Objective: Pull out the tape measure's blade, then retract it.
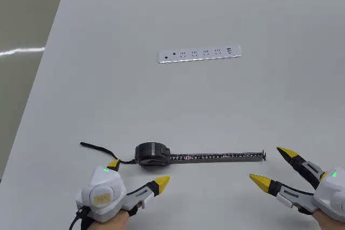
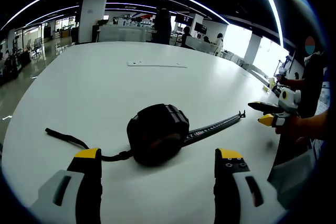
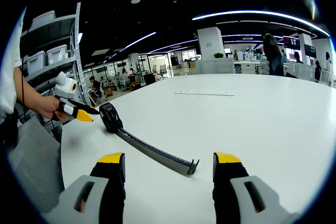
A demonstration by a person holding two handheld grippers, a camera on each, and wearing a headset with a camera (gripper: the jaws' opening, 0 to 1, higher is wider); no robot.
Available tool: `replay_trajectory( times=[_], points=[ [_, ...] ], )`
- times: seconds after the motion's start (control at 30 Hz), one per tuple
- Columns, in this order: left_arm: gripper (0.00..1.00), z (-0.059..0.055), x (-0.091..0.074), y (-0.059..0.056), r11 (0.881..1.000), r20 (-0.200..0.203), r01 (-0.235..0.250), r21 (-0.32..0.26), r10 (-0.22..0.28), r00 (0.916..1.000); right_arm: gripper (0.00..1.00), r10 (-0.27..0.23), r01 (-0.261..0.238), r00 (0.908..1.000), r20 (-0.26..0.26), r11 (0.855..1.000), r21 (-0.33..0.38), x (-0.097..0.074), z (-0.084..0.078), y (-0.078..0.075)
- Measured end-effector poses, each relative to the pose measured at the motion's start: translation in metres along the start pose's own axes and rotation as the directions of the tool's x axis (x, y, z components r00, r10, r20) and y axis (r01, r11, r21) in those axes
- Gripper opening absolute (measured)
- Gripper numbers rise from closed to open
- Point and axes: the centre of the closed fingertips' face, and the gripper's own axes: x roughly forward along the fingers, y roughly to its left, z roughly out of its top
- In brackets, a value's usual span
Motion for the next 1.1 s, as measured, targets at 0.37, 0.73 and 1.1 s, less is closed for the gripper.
replay_trajectory(
  times=[0.37, 0.73, 1.1],
  points=[
    [0.88, 0.005, 0.012, -0.006, 0.997, -0.006, -0.028, -0.065, 0.027, 0.9996, 0.67, 0.015, -0.015, 0.9999, -0.008, 1.000, -0.007, 0.004, 0.001, -0.007],
    [0.89, 0.003, 0.024, -0.005, 0.991, -0.024, -0.067, -0.113, 0.065, 0.9976, 0.66, 0.028, -0.028, 0.9995, -0.014, 1.000, -0.007, 0.009, -0.002, -0.011],
    [0.89, 0.004, 0.033, -0.007, 0.983, -0.043, -0.088, -0.158, 0.082, 0.9957, 0.63, 0.043, -0.043, 0.9988, -0.024, 0.999, -0.002, 0.012, -0.005, -0.015]
  ],
)
